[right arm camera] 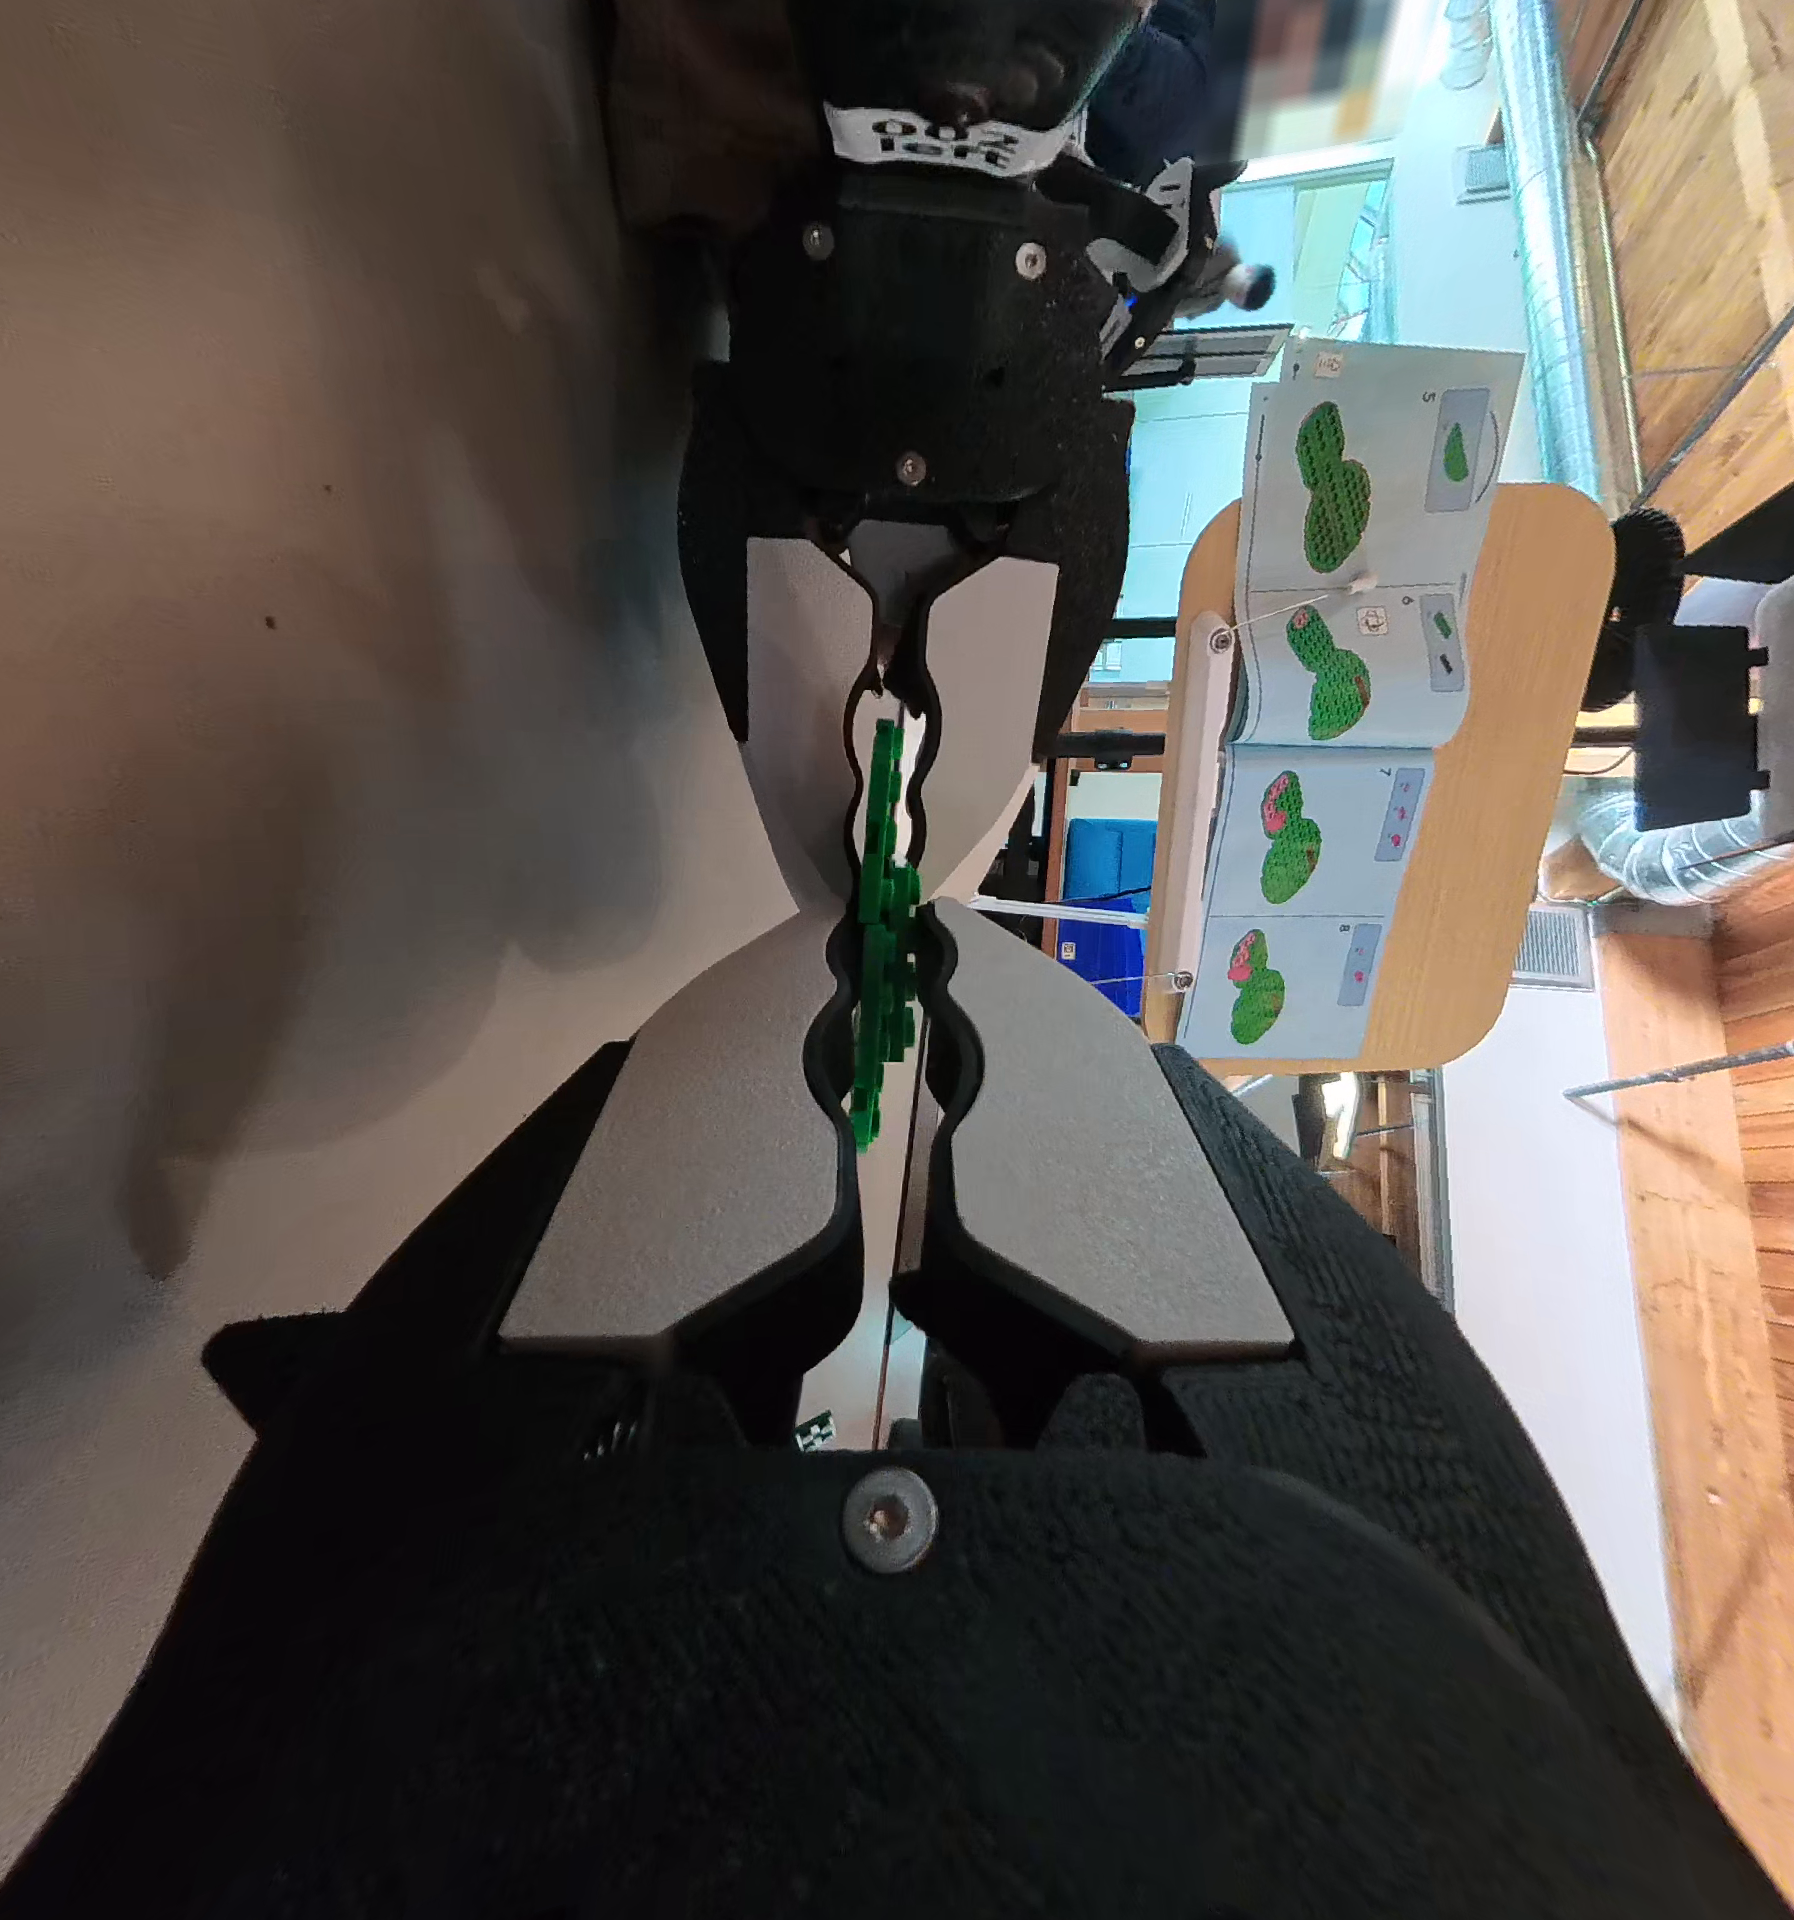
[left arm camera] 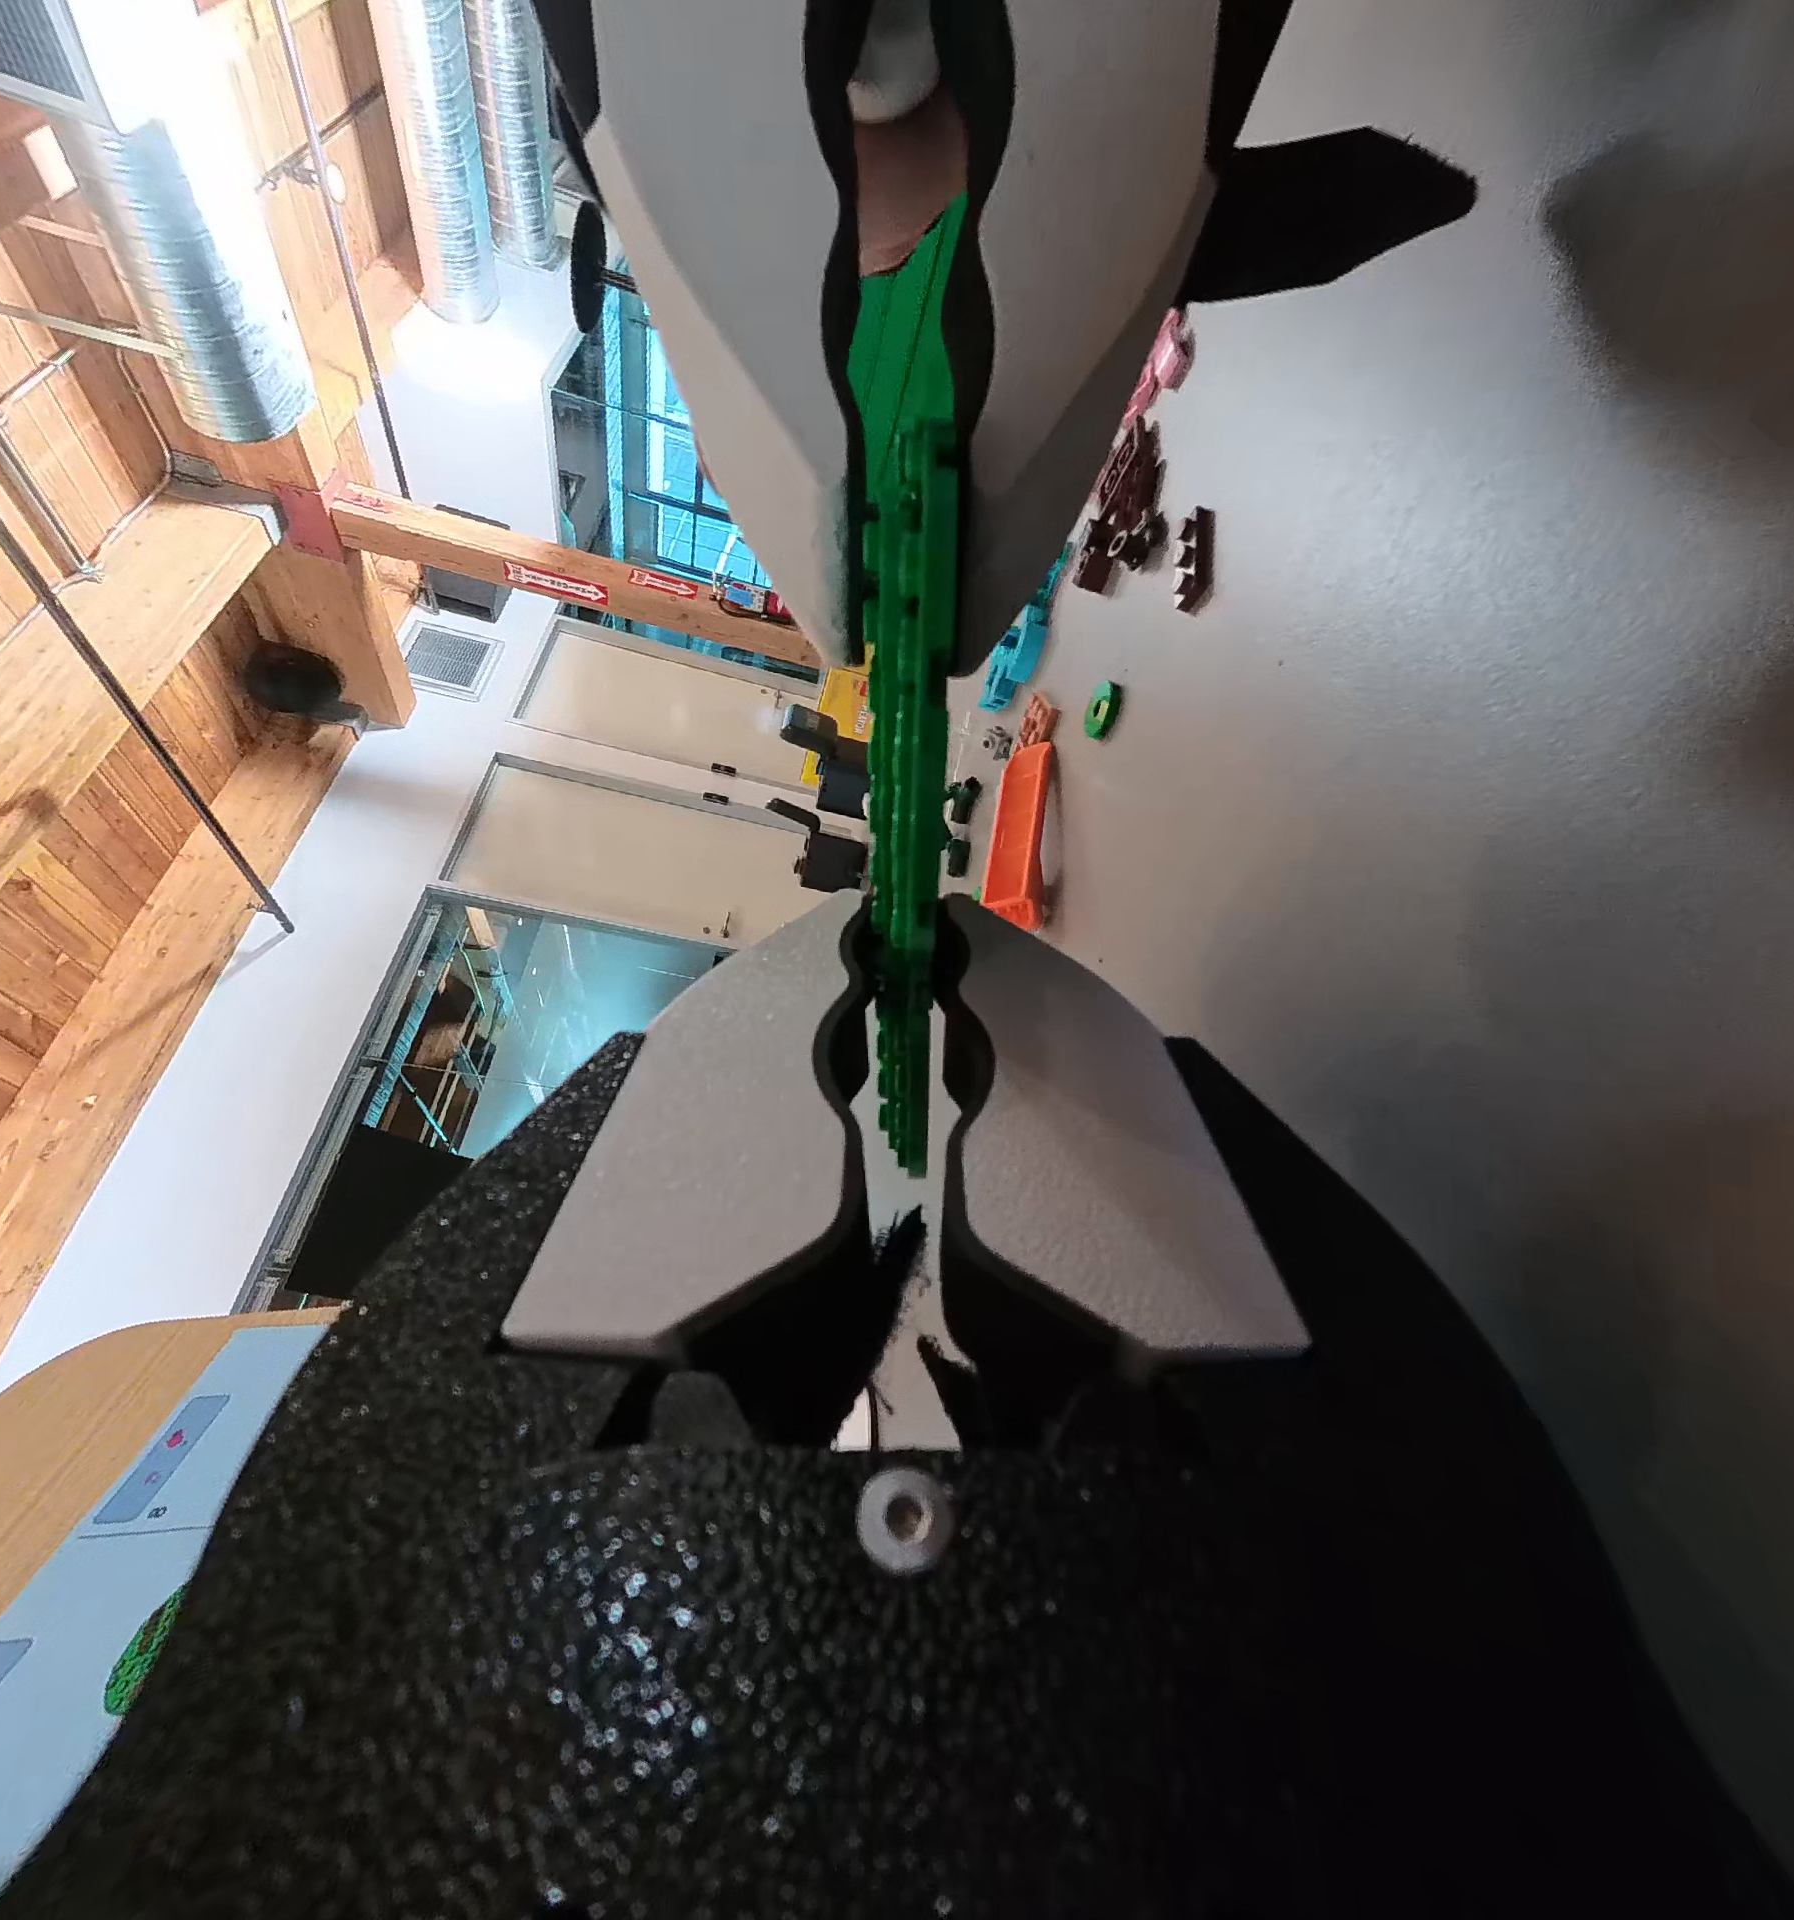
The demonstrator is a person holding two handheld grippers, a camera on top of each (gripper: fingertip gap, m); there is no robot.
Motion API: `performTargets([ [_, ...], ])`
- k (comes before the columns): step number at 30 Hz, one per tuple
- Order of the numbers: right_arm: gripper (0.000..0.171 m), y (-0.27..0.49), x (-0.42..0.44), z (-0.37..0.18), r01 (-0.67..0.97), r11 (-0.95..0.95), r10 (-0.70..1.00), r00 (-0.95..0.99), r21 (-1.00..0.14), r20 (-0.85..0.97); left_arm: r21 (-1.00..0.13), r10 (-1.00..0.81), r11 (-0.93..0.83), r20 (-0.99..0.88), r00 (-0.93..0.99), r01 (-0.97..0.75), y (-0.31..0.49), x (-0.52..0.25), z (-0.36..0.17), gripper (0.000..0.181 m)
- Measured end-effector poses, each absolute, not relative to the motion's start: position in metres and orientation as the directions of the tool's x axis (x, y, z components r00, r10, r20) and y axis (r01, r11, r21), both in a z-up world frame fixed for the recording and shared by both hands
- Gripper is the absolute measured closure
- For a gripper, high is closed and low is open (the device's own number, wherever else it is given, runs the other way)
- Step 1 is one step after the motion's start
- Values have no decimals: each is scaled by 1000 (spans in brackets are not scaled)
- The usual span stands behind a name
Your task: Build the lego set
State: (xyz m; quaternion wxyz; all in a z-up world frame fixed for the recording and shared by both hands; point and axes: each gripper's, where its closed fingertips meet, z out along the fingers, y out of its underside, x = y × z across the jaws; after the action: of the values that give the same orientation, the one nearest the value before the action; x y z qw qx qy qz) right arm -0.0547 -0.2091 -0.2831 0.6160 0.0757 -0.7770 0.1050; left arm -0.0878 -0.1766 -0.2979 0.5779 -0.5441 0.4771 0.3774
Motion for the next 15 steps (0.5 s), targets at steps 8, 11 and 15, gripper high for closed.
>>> performTargets([
  [8,164,-209,-54,-289,-225,973,-16,-256,-43,967,-238,-106,115,-968,226,-964,-176,-87,-304,172],
  [11,164,-210,-54,-286,-235,965,56,-260,-119,964,-262,-98,120,-963,251,-958,-176,-87,-301,172],
  [15,147,-205,-54,-281,-234,951,138,-261,-202,955,-259,-95,117,-964,249,-959,-177,-89,-301,172],
])
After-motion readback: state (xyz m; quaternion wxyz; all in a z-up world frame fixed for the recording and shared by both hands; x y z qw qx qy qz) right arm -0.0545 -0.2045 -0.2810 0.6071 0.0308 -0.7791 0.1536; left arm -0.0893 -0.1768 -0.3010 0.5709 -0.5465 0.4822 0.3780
